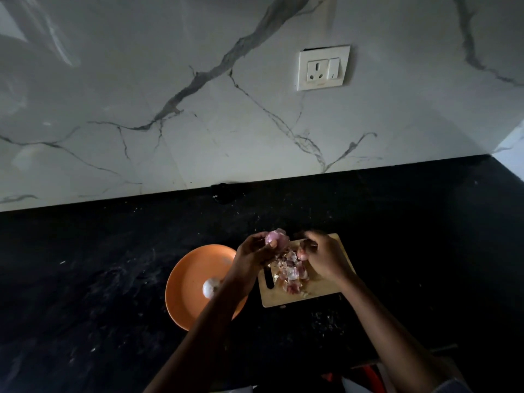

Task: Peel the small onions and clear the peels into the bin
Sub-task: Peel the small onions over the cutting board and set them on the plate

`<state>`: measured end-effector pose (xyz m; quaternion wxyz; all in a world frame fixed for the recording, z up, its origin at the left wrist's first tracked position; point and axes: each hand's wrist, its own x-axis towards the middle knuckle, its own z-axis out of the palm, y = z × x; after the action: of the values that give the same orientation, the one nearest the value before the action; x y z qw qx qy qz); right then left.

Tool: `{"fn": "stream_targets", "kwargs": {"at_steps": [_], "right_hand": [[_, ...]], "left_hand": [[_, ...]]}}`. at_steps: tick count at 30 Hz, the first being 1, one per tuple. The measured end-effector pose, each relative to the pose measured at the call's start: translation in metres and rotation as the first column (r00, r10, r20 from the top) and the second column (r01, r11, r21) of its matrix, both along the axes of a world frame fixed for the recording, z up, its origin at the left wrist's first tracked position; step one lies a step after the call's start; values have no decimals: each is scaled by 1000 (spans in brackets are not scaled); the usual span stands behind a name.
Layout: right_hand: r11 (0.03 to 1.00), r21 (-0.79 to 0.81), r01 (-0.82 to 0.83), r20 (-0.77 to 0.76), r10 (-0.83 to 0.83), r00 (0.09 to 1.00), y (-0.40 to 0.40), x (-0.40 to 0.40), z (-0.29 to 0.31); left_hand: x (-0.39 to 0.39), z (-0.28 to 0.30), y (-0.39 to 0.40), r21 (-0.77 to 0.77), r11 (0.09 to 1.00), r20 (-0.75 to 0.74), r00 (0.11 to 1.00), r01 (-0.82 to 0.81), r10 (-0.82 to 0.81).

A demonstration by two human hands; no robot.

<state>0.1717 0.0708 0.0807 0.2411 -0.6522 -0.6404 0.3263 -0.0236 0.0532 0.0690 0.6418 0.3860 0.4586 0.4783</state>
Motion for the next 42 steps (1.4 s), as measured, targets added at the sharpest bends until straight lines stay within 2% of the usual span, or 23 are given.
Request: {"fn": "stream_targets", "kwargs": {"at_steps": [4, 8, 16, 20, 32, 38, 40, 42], "right_hand": [[987, 111, -116, -158, 133, 978, -3, -2, 9], [960, 194, -201, -137, 230, 964, -1, -10, 13], [950, 291, -116, -45, 134, 990, -1, -14, 3], [952, 278, -131, -10, 139, 990, -1, -12, 0], [937, 349, -19, -59, 43, 997, -15, -30, -9], [919, 395, 3, -61, 23, 998, -11, -27, -12], [928, 372, 19, -70, 8, 998, -10, -27, -9], [947, 301, 108, -129, -71, 989, -8, -27, -7]], "left_hand": [[-2, 3, 1, -27, 1000, 1, 1000, -4, 4], [2, 11, 2, -12, 1000, 1, 1000, 27, -27], [6, 5, 5, -33, 999, -12, 999, -31, 31], [8, 7, 4, -11, 998, -33, 998, -56, 56], [13, 0, 3, 15, 994, -44, 993, -109, 109], [11, 4, 2, 10, 999, -16, 999, -38, 39], [9, 7, 4, 0, 999, -25, 999, -41, 41], [8, 10, 6, -9, 999, 0, 999, -37, 37]]}}
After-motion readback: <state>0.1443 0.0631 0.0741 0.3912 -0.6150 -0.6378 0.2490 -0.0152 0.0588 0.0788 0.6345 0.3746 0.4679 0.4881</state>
